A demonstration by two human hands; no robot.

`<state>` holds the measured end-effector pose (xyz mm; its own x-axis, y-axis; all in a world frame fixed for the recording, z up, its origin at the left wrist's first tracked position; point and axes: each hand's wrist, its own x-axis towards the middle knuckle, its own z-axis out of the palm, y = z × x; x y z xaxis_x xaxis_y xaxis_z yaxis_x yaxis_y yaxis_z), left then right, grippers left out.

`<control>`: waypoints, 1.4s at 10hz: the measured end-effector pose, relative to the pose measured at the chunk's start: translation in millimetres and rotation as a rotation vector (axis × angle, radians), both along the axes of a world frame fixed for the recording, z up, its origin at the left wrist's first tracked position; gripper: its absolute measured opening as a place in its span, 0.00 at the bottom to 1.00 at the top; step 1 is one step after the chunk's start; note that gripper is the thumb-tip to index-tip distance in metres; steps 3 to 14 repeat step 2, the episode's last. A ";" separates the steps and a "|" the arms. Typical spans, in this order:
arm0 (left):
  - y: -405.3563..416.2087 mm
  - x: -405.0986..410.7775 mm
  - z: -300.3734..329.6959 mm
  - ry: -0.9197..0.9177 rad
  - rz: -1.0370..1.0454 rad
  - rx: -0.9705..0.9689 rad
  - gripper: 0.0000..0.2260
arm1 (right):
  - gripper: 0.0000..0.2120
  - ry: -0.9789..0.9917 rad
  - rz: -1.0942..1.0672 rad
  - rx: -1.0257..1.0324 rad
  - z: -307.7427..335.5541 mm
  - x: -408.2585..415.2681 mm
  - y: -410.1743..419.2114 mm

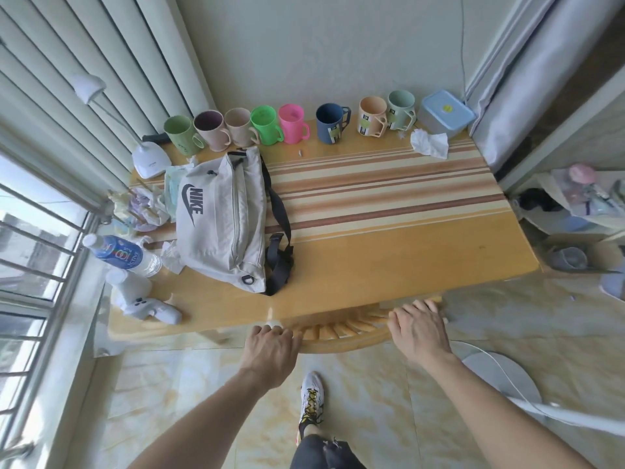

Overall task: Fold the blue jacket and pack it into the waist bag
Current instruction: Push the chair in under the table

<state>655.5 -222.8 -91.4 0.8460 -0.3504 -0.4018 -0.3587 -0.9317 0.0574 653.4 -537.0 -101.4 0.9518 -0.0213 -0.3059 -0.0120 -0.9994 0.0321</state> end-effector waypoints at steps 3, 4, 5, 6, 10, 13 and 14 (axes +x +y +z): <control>18.2 -36.6 29.4 0.031 0.028 -0.103 0.26 | 0.18 0.004 -0.039 0.119 25.1 -39.3 43.7; 18.2 -36.6 29.4 0.031 0.028 -0.103 0.26 | 0.18 0.004 -0.039 0.119 25.1 -39.3 43.7; 18.2 -36.6 29.4 0.031 0.028 -0.103 0.26 | 0.18 0.004 -0.039 0.119 25.1 -39.3 43.7; 18.2 -36.6 29.4 0.031 0.028 -0.103 0.26 | 0.18 0.004 -0.039 0.119 25.1 -39.3 43.7; 18.2 -36.6 29.4 0.031 0.028 -0.103 0.26 | 0.18 0.004 -0.039 0.119 25.1 -39.3 43.7; 18.2 -36.6 29.4 0.031 0.028 -0.103 0.26 | 0.18 0.004 -0.039 0.119 25.1 -39.3 43.7; 18.2 -36.6 29.4 0.031 0.028 -0.103 0.26 | 0.18 0.004 -0.039 0.119 25.1 -39.3 43.7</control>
